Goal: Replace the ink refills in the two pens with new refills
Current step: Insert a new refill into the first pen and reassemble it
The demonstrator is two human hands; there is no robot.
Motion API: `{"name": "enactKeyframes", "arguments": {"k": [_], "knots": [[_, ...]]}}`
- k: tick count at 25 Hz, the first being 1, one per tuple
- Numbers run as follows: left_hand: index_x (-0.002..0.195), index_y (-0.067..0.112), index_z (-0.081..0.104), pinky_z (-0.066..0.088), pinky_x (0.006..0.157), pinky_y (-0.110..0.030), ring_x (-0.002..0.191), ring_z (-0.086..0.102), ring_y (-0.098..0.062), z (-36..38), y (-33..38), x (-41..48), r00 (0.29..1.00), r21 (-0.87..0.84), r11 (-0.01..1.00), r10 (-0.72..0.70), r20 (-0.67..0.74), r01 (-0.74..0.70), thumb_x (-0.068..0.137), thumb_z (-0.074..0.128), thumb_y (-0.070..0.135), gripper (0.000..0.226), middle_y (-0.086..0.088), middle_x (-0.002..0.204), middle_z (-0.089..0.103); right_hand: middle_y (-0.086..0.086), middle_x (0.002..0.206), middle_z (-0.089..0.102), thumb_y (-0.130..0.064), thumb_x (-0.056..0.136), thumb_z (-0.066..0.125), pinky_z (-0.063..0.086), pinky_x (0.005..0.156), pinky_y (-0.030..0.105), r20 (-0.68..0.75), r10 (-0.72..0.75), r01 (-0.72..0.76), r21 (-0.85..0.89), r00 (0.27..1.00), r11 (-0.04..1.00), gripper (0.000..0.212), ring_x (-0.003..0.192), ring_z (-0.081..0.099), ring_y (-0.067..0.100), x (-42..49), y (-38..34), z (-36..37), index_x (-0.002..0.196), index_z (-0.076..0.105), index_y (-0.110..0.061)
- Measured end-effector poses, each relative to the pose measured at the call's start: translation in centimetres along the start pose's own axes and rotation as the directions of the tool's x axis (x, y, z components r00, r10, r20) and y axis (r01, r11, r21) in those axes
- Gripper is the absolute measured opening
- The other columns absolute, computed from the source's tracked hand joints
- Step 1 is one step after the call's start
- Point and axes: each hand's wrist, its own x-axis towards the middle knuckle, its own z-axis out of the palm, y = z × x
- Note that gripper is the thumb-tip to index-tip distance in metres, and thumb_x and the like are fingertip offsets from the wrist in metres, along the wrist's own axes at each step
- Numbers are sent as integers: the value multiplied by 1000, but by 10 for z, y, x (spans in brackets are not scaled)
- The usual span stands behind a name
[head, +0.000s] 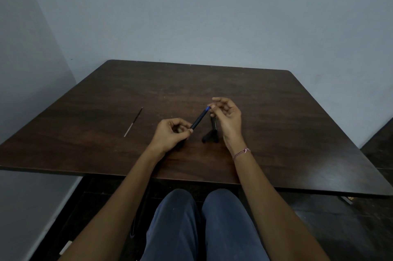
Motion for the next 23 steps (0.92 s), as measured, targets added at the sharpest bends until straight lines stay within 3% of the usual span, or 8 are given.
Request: {"name": "enactKeyframes", "arguments": {"k": [4,6,10,12,13,16,19,23], "knots": [[79,17,68,46,58,-18,57,57,-9,0,-2,3,999,23,1000,6,-47,-5,78,72,3,14,4,56,57,-5,92,67,0,88,59,54,72,21,82,-37,56,-241,996,969,24,86,65,5,-3,1,4,92,64,-23],[80,13,68,49,60,-19,58,58,-10,0,0,2,998,-6,1000,2,-66,-3,79,71,3,11,1,58,56,-7,97,65,-4,90,57,52,78,22,80,-147,167,-449,986,878,23,92,62,7,-10,-9,2,94,64,-25],[83,11,67,50,62,-19,60,58,-11,-2,2,1,998,-45,999,-10,-67,7,80,70,4,8,-5,64,56,-7,125,50,-33,97,45,37,96,27,334,-188,383,-796,924,468,24,117,39,10,-76,-21,-10,118,56,-29],[79,16,67,48,61,-19,62,55,-13,-3,1,4,997,-26,1000,2,-71,-3,80,70,5,11,-3,63,56,-7,128,44,-39,96,36,31,99,34,439,-129,458,-853,889,250,27,116,34,13,-103,-17,-16,116,52,-30],[79,18,66,48,60,-19,62,54,-12,-3,0,4,997,-9,1000,1,-71,-2,80,70,6,12,-1,63,56,-5,124,44,-39,96,32,33,97,35,454,-91,463,-861,886,210,29,111,35,14,-106,-16,-17,112,53,-27],[77,20,66,46,57,-16,60,53,-10,1,-1,1,998,20,1000,2,-62,-1,79,71,6,15,2,61,55,-5,97,54,-41,98,25,40,78,28,487,13,471,-852,874,230,37,90,45,11,-101,-14,-17,90,55,-21],[78,19,67,46,60,-21,61,53,-12,0,-2,1,998,13,1000,7,-66,-7,78,72,7,13,2,60,54,-6,73,57,-49,97,23,37,64,23,467,-19,451,-842,884,294,46,72,50,9,-104,-9,-17,69,49,-23],[78,19,67,46,62,-22,62,55,-13,-1,0,2,998,26,1000,-4,-62,5,79,71,7,13,3,61,55,-5,55,56,-55,94,23,41,52,27,405,-110,420,-867,907,270,59,53,52,9,-107,-6,-16,57,52,-19]]}}
